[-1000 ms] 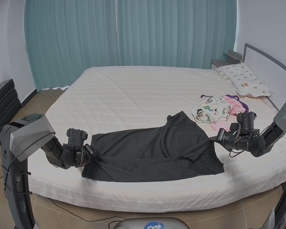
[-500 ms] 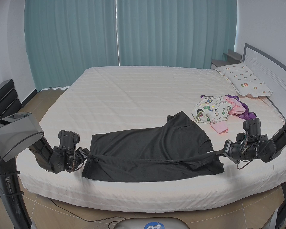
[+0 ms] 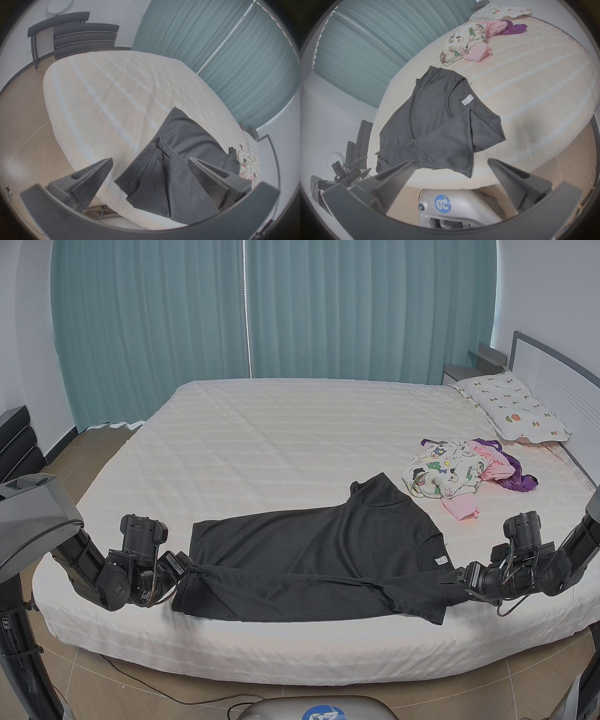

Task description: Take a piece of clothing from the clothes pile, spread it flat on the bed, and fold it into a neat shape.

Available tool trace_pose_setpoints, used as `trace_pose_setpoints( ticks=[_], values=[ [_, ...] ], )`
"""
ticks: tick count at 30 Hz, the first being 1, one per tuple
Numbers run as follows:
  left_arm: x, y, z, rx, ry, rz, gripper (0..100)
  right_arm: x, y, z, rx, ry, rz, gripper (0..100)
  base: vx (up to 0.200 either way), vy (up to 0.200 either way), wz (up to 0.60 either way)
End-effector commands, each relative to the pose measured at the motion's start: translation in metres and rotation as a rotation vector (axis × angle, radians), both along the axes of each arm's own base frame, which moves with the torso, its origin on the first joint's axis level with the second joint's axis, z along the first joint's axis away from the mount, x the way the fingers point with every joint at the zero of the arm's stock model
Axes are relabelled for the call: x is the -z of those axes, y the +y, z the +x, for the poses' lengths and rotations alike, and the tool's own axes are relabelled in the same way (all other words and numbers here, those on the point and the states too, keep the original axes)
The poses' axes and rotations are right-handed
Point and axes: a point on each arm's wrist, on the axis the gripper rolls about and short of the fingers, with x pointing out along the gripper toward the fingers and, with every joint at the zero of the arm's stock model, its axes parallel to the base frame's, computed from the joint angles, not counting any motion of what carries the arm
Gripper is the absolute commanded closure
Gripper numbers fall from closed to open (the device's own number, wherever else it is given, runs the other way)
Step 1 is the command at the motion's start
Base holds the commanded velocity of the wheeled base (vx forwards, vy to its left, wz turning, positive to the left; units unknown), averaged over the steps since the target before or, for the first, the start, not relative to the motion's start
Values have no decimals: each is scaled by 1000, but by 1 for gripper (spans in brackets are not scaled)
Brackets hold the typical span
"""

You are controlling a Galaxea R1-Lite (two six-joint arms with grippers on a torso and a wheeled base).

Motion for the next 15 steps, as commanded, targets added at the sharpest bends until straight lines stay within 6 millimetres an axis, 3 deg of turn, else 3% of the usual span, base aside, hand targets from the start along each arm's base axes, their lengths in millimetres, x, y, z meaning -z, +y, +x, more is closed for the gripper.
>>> trace_pose_setpoints(
  ticks=[1,8,15],
  values=[
    [-7,-2,-8,14,-13,-9,0,-1,-5,3,19,-22,4,0,0,0,0],
    [-13,-3,-7,-11,-36,-51,0,-5,-10,-6,90,-35,63,0,0,0,0],
    [-10,-3,-7,22,-16,-86,0,4,-12,-13,116,-63,89,0,200,0,0]
  ],
)
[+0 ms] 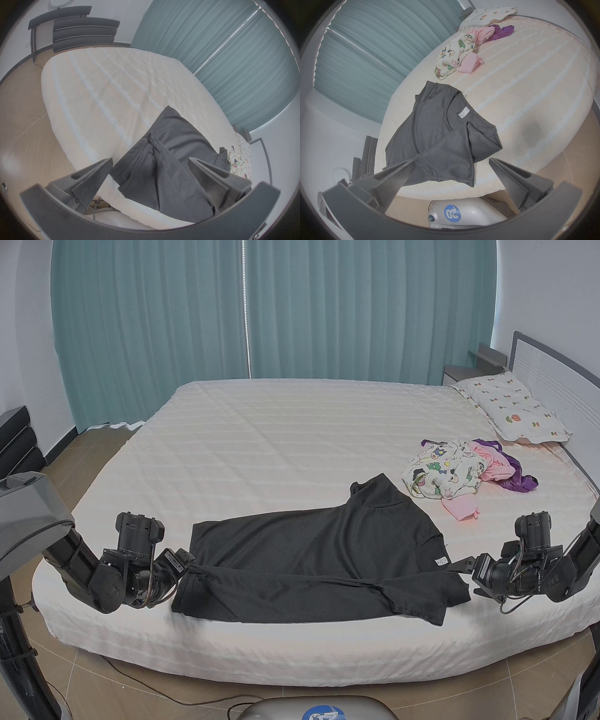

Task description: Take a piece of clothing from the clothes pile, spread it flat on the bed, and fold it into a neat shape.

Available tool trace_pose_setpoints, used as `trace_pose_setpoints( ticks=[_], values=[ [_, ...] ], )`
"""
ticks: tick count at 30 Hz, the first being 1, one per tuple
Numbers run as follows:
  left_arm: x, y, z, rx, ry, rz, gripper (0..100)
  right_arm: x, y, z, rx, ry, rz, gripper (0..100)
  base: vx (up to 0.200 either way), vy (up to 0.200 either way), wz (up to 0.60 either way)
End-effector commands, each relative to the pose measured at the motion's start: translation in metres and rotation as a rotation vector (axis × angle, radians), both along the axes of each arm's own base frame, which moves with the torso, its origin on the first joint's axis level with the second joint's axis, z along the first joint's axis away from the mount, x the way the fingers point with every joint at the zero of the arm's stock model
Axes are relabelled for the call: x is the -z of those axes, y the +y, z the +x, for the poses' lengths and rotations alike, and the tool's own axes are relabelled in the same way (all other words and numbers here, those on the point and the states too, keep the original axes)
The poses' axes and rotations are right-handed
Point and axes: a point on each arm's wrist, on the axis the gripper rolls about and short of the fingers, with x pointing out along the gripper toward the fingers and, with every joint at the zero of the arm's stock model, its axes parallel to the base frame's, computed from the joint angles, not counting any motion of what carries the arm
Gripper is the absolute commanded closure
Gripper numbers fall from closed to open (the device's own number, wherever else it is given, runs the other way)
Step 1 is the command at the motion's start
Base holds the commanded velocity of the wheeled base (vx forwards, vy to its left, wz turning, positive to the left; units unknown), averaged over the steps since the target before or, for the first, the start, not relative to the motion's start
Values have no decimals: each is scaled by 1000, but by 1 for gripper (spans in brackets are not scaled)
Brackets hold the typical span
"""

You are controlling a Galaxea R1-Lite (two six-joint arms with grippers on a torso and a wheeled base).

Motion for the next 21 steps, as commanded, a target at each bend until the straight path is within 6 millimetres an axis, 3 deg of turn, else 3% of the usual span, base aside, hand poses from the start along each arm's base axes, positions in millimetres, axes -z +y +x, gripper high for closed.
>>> trace_pose_setpoints(
  ticks=[1,11,21],
  values=[
    [1,0,0,9,8,-11,0,7,-3,-4,11,4,5,0,200,0,0],
    [4,0,-1,11,18,-9,0,11,-4,-6,11,17,5,0,200,0,0],
    [17,-2,-5,38,100,-11,0,23,-4,-5,11,58,-4,0,0,0,0]
  ],
)
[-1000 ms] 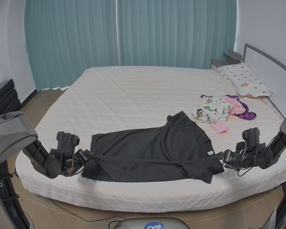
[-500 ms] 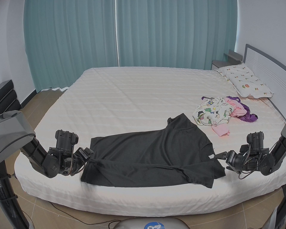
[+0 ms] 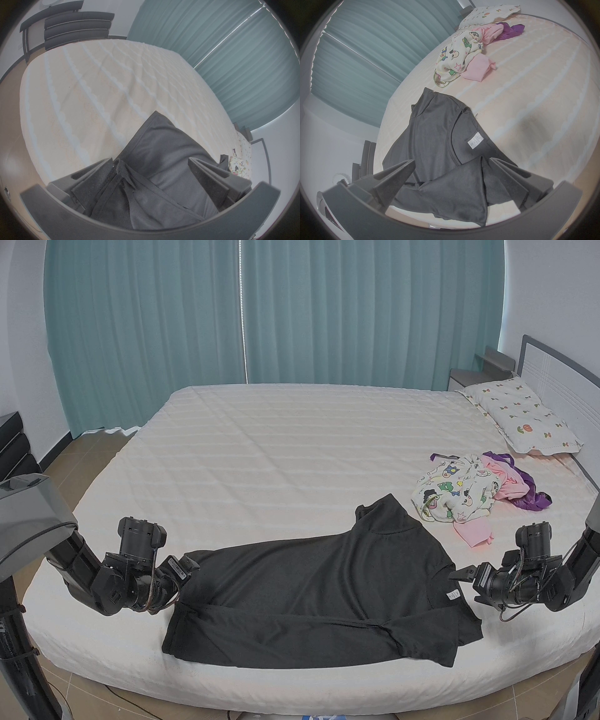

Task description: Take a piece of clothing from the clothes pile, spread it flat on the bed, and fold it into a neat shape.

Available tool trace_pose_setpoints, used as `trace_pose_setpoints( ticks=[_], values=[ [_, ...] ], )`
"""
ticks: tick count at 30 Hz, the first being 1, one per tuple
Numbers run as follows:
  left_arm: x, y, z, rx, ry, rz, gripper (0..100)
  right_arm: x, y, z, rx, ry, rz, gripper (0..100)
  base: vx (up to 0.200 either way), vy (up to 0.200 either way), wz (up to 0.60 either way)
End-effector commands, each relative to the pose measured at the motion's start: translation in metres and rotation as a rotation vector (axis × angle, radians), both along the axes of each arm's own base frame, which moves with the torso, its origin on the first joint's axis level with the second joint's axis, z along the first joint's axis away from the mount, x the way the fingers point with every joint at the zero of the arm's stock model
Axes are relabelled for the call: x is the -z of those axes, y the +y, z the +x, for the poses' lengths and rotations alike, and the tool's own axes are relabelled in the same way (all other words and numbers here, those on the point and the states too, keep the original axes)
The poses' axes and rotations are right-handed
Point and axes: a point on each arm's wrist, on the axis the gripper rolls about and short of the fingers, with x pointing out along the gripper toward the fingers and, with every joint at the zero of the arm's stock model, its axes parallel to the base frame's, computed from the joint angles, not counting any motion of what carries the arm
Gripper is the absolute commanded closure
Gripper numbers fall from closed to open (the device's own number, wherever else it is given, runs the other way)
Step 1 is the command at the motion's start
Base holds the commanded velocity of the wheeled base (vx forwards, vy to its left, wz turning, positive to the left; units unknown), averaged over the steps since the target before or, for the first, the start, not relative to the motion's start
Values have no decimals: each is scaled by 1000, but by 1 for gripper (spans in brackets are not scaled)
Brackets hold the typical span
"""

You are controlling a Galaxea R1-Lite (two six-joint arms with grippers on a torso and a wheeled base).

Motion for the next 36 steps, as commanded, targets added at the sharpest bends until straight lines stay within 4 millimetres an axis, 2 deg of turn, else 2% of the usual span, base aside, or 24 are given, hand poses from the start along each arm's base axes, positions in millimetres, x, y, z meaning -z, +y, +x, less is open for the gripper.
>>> trace_pose_setpoints(
  ticks=[1,11,14,15,26,30,36],
  values=[
    [8,-1,-2,5,39,8,0,6,0,0,-2,23,0,0,0,0,0],
    [20,-8,-3,33,94,20,0,9,0,-1,-2,36,-3,0,0,0,0],
    [30,-9,-2,32,120,27,0,13,0,0,-4,45,-3,0,0,0,0],
    [31,-9,-2,32,125,28,100,15,0,1,-4,50,-3,0,0,0,0],
    [30,-2,-5,8,131,26,100,26,3,12,-13,59,6,0,0,0,0],
    [29,1,-4,-3,130,23,100,34,7,22,-34,45,25,0,0,0,0],
    [30,1,-4,-3,133,23,100,40,14,25,-50,58,17,0,0,0,0]
  ],
)
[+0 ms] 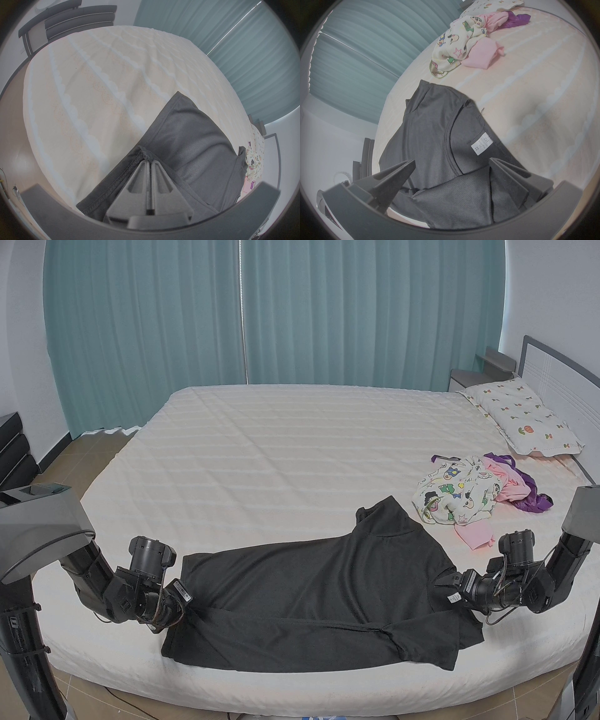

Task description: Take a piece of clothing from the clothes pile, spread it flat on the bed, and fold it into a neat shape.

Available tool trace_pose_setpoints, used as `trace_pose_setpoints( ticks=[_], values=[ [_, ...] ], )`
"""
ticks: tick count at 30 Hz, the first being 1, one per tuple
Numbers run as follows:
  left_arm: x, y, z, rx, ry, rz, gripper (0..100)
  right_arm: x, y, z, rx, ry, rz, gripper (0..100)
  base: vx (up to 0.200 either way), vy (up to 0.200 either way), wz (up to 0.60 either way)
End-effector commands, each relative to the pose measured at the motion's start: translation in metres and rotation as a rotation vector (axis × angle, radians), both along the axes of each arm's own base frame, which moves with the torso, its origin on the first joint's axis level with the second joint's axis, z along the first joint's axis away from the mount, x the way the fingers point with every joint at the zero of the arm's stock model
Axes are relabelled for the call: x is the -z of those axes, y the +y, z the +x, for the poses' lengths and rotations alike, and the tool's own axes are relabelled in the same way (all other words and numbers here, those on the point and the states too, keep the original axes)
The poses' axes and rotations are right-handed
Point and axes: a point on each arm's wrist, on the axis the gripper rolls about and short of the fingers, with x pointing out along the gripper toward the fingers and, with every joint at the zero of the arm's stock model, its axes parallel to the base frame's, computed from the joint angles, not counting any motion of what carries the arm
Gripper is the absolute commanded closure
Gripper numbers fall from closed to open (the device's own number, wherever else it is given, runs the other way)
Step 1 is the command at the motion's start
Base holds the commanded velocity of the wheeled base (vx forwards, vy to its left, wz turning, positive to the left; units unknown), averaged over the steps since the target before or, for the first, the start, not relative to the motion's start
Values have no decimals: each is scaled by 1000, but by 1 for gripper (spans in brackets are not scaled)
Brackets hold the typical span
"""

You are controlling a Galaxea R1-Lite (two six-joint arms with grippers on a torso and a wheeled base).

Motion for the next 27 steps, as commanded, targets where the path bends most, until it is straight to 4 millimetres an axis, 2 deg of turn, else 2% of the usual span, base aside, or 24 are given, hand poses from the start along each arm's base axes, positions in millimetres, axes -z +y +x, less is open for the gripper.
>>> trace_pose_setpoints(
  ticks=[1,13,18,27],
  values=[
    [0,0,0,-1,0,0,100,9,4,1,-12,25,-4,0,0,0,0],
    [1,0,-2,2,5,1,100,5,-3,-8,-22,19,-36,0,0,0,0],
    [1,0,-2,2,5,1,100,8,-13,-10,-93,-13,-119,0,0,0,0],
    [1,0,-2,2,5,-1,100,19,-13,-6,-204,-67,-157,0,0,0,0]
  ],
)
